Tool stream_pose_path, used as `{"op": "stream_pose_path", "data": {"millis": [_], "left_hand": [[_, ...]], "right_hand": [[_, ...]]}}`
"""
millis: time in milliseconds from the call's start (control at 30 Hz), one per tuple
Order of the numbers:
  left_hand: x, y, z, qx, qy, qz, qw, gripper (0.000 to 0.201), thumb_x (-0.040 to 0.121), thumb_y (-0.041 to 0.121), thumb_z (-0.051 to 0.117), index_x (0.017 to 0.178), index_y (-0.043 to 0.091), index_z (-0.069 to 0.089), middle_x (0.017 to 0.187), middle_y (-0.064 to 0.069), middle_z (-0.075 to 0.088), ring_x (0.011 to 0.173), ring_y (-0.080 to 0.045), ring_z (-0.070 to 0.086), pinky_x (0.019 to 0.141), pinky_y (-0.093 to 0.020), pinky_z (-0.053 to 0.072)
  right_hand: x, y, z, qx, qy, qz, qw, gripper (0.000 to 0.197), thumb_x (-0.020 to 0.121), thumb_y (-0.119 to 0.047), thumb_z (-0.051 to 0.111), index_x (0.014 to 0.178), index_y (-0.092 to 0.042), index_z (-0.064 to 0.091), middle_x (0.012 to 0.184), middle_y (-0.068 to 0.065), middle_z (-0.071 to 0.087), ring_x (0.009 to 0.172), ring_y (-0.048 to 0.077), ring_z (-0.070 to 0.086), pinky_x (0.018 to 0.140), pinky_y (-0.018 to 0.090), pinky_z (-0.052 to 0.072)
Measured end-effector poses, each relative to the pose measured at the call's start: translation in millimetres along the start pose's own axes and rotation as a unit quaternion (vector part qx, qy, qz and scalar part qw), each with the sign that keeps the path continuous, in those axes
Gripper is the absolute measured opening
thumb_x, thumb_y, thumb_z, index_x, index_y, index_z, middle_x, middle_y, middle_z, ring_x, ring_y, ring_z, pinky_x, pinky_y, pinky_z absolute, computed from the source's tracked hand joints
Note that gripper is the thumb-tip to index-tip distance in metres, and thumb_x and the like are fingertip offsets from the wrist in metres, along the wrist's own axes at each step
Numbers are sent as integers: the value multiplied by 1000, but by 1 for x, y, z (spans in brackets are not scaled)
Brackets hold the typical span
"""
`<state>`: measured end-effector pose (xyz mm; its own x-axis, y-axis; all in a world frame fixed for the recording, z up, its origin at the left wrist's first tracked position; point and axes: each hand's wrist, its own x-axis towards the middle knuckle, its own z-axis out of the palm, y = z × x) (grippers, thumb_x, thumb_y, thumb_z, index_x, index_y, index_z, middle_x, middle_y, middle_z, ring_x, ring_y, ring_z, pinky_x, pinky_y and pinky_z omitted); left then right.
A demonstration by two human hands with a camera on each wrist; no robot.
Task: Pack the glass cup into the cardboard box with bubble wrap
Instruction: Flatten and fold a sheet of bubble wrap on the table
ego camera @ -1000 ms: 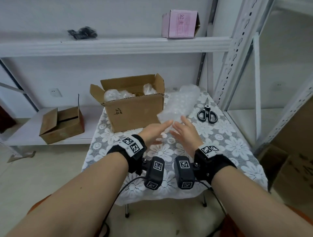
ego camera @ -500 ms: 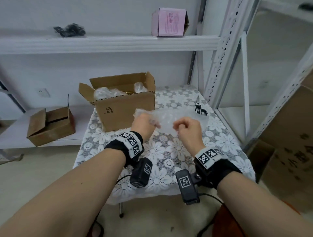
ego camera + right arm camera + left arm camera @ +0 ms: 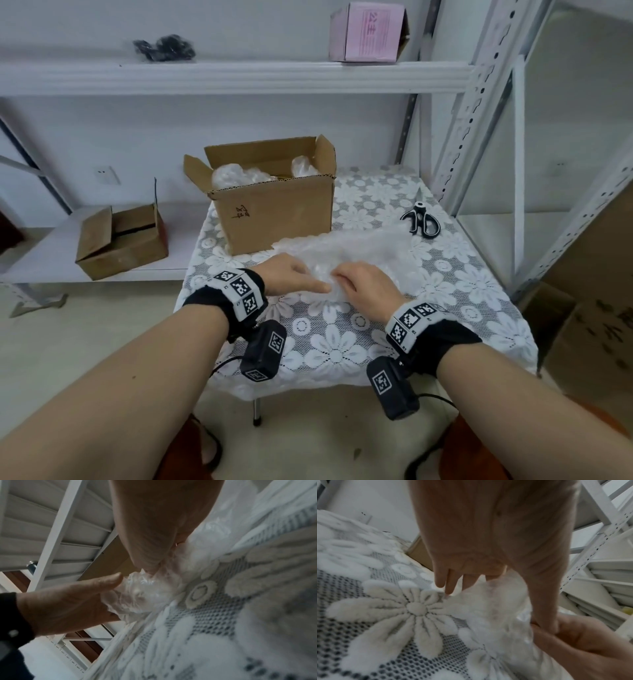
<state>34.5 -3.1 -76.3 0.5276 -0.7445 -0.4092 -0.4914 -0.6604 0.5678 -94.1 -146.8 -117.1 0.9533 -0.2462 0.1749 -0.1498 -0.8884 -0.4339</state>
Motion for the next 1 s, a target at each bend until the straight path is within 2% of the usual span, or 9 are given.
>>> {"op": "stream_pose_path", "data": {"millis": [100,167,233,367,500,567,700,833,1000], "left_hand": [[-1,4,7,0,73,45,996,27,80,45,70,71,21,60,94,6,62,82,-9,53,63,-19,38],[1,4,13,-15,111,66,991,23,83,36,70,75,16,64,87,-3,68,71,-11,55,60,-22,41],[3,2,17,-28,123,70,990,20,86,32,67,80,13,67,87,-7,69,72,-14,56,61,-24,42],[5,-7,21,8,137,34,990,20,94,25,57,96,12,71,96,3,67,82,-13,61,69,-22,48],[7,-23,22,33,138,-9,990,9,90,24,62,89,18,69,95,2,70,80,-12,65,75,-26,53],[6,-24,22,54,172,-13,984,5,86,25,67,87,21,67,94,5,67,84,-12,64,76,-26,53],[6,-15,26,162,276,114,941,11,84,17,67,95,20,66,95,6,60,91,-9,52,80,-20,45],[8,4,33,123,200,185,954,17,80,26,73,96,23,69,101,7,63,93,-8,55,84,-24,46],[12,6,50,138,139,165,967,44,74,29,79,115,27,64,119,9,61,107,-10,56,95,-29,46]], "right_hand": [[5,-9,2,14,-9,3,1000,26,98,-18,41,97,-9,65,92,6,67,87,22,57,77,36,46],[8,-12,4,25,-11,15,1000,24,97,-16,41,94,-9,64,91,6,66,85,22,57,75,35,46],[9,-12,6,26,-11,21,999,25,97,-16,42,92,-7,65,91,5,65,85,21,56,76,34,46],[8,-1,5,19,-10,44,999,23,97,-18,47,98,-9,68,99,3,66,93,18,56,87,30,45],[5,14,5,-40,8,76,996,19,94,-27,53,98,-13,66,99,0,60,95,16,52,92,31,44],[3,20,6,-55,20,99,993,20,93,-31,54,99,-15,65,99,-1,55,95,15,48,91,28,41],[2,21,10,-56,36,115,991,20,92,-32,55,100,-17,64,98,-3,52,95,13,45,93,28,41],[4,19,9,-33,41,125,991,18,92,-29,56,103,-17,63,99,-4,51,97,13,45,93,27,38],[0,18,2,6,50,116,992,12,92,-13,54,103,-13,60,100,1,61,93,17,56,84,29,47]]}}
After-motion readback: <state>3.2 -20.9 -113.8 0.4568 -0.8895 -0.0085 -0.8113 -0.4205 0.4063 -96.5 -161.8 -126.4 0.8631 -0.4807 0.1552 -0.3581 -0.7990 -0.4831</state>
